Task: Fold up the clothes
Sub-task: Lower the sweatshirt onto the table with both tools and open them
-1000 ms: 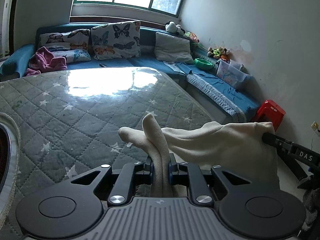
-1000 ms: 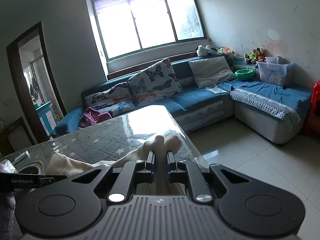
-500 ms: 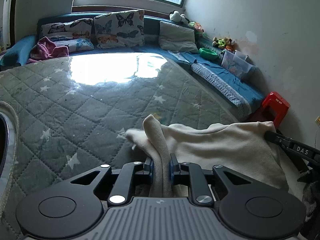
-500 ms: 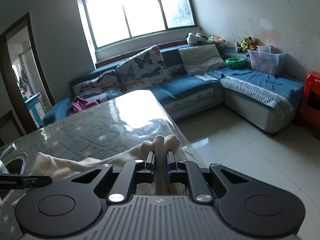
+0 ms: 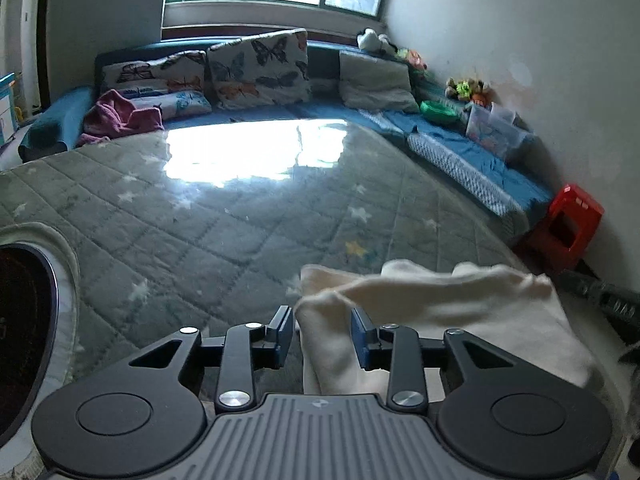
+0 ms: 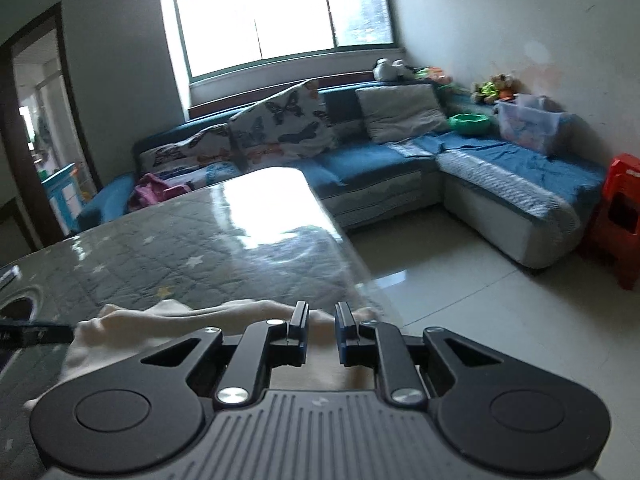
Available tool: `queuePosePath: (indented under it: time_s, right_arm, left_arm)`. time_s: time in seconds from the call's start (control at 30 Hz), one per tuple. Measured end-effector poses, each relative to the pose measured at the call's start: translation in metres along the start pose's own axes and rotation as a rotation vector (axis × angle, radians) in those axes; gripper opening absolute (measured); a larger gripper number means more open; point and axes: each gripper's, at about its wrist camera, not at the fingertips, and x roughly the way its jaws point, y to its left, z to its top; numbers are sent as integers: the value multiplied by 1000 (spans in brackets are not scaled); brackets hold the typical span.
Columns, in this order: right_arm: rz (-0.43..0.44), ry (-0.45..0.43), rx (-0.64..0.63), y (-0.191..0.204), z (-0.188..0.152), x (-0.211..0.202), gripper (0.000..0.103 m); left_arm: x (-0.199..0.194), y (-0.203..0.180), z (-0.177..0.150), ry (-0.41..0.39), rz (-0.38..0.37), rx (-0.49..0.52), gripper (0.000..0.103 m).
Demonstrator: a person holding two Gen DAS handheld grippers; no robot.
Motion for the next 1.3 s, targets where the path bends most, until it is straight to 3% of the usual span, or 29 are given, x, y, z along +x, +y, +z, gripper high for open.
queuePosePath:
  time_s: [0.33, 0.47, 0.8, 1.3]
  right_arm:
    - [73, 45, -35, 30, 1, 26, 31]
    - [78, 60, -45, 35, 0, 34, 33]
    - [54, 84, -81, 40, -2, 53, 46]
    - [54, 104, -142, 52, -2, 47, 68]
  left_arm:
    - [19, -21, 6, 4, -89, 39, 30]
    - [34, -29, 7, 27, -112, 50, 27]
    - [63, -35, 8, 65, -94, 65, 27]
    - [59, -38, 6, 60, -83, 85, 31]
